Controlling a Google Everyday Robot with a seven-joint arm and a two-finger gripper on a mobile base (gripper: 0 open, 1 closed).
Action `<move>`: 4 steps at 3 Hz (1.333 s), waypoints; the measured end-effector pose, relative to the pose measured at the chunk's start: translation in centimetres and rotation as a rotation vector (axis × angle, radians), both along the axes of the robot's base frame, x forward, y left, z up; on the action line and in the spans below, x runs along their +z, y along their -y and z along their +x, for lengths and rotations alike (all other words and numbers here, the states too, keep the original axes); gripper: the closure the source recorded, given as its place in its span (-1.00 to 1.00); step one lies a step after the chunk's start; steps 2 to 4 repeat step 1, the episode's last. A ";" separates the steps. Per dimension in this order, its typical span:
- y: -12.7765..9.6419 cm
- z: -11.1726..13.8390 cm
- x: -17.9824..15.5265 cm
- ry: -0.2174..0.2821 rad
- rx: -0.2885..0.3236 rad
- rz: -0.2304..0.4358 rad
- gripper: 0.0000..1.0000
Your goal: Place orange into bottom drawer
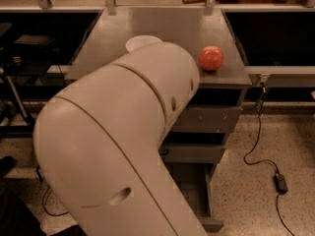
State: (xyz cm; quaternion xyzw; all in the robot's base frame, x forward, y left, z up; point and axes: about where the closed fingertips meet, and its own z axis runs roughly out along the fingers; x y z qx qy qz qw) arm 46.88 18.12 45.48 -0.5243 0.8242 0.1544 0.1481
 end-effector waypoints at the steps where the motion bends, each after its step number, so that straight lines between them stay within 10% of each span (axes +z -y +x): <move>1: 0.0 0.0 0.0 0.000 0.000 0.000 -1.00; 4: 0.0 0.0 0.0 0.000 0.000 0.000 -1.00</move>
Offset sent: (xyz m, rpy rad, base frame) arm 0.0000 0.0000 0.0000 0.0000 0.0000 0.0000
